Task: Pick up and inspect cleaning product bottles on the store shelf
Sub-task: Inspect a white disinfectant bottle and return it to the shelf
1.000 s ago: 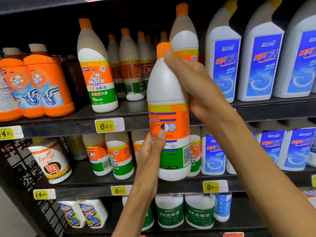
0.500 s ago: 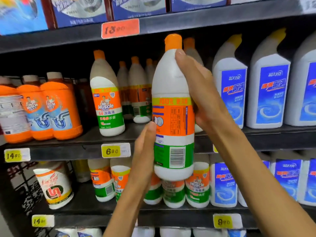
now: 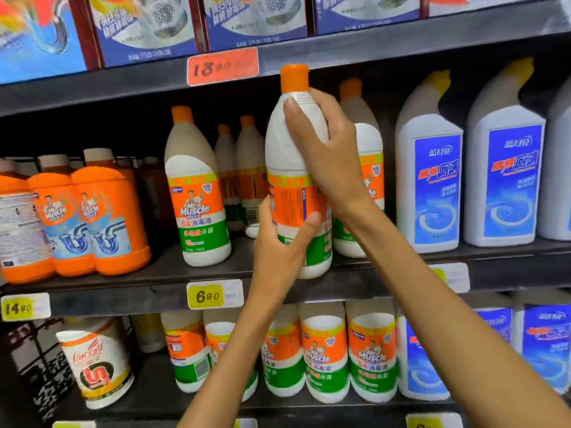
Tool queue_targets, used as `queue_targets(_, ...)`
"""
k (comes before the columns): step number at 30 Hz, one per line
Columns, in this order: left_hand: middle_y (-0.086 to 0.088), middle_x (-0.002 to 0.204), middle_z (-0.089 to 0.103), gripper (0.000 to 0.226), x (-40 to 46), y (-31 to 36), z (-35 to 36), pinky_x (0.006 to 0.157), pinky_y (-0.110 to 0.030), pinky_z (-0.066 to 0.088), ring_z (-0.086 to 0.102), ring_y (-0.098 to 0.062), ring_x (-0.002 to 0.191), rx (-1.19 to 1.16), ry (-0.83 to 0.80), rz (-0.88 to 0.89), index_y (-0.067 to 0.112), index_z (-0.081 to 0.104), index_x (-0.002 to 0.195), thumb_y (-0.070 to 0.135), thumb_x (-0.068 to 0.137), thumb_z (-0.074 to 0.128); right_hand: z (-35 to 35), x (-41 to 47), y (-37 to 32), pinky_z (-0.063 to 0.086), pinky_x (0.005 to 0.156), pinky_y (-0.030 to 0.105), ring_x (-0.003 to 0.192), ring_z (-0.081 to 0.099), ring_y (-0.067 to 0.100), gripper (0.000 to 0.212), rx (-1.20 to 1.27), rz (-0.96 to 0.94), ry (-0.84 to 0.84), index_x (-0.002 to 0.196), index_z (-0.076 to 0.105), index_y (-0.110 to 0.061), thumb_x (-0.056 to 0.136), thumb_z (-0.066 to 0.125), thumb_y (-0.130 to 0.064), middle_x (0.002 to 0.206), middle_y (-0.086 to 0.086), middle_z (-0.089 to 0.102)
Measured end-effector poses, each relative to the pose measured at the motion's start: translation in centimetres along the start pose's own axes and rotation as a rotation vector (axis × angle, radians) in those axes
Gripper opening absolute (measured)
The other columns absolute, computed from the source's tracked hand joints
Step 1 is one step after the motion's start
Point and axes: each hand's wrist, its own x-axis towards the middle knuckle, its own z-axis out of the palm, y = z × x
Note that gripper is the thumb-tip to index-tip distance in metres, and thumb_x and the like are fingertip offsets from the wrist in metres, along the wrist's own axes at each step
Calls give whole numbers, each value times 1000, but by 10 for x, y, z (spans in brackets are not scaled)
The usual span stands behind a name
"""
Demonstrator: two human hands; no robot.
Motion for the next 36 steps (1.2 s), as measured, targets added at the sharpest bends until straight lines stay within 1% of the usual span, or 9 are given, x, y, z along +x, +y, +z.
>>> queue_targets(3, 4, 118, 62, 83, 0, -5, -2, 79, -9, 47, 61, 2, 101, -19, -25, -4, 13, 42, 132, 57, 65, 62, 1, 2, 0, 50, 89, 27, 97, 61, 5, 29, -31, -4, -45, 118, 56, -13, 93, 58, -27, 105, -5, 63)
queue_targets(9, 13, 111, 63, 75, -10, 0, -1, 79, -9, 47, 62, 3, 98, -12, 61, -18, 21, 46, 126, 56, 63, 68, 3, 1, -3, 51, 89, 26, 101, 62, 10, 30, 28, 68, -141, 122, 54, -10, 95, 55, -23, 111, 2, 63)
queue_targets(13, 8, 123, 59, 86, -24, 9, 4, 88, -17, 47, 58, -4, 110, 14, 169, -38, 25, 40, 133, 66, 60, 61, 5, 2, -6, 53, 88, 26, 102, 64, 14, 24, 107, 140, -189, 118, 56, -14, 97, 50, -25, 112, 5, 65)
queue_targets(18, 9, 144, 41, 98, -37, 20, 2, 103, -31, 44, 46, -5, 126, 55, 203, -54, 30, 22, 146, 57, 67, 72, 11, 0, -9, 53, 88, 30, 98, 65, 17, 24, 117, 163, -153, 112, 61, -9, 98, 48, -24, 105, 7, 67)
queue_targets(22, 4, 132, 56, 87, -41, 26, -7, 96, -34, 51, 57, -6, 115, 23, 237, -33, 23, 41, 140, 47, 61, 70, 17, 2, -11, 51, 88, 31, 94, 63, 15, 26, 124, 195, -190, 111, 62, -5, 99, 48, -24, 101, 7, 66)
queue_targets(27, -2, 129, 57, 85, -55, 24, -20, 92, -37, 53, 60, -17, 113, 3, 308, -86, 28, 47, 136, 50, 58, 73, 23, -5, -1, 51, 73, 24, 83, 61, 14, 23, 139, 298, -236, 91, 61, -13, 99, 46, -28, 91, 9, 64)
queue_targets(30, -4, 126, 58, 87, -42, 25, -23, 93, -40, 52, 59, -21, 113, 42, 301, -90, 25, 48, 136, 49, 58, 78, 26, -1, 0, 54, 81, 32, 90, 65, 22, 28, 130, 328, -204, 98, 59, -9, 100, 42, -32, 97, 14, 66)
queue_targets(33, -3, 126, 58, 89, -22, 27, -19, 97, -44, 48, 57, -22, 116, 129, 305, -51, 25, 45, 138, 52, 60, 79, 25, 15, -2, 55, 82, 29, 89, 66, 16, 27, 100, 329, -128, 97, 57, -14, 100, 41, -36, 98, 7, 67)
queue_targets(36, -1, 128, 52, 89, -9, 22, -7, 100, -45, 42, 49, -19, 119, 319, 357, 14, 25, 41, 140, 51, 64, 79, 25, 29, -3, 46, 96, 42, 104, 60, 22, 33, -142, 293, -46, 104, 55, -11, 101, 37, -39, 112, 11, 62)
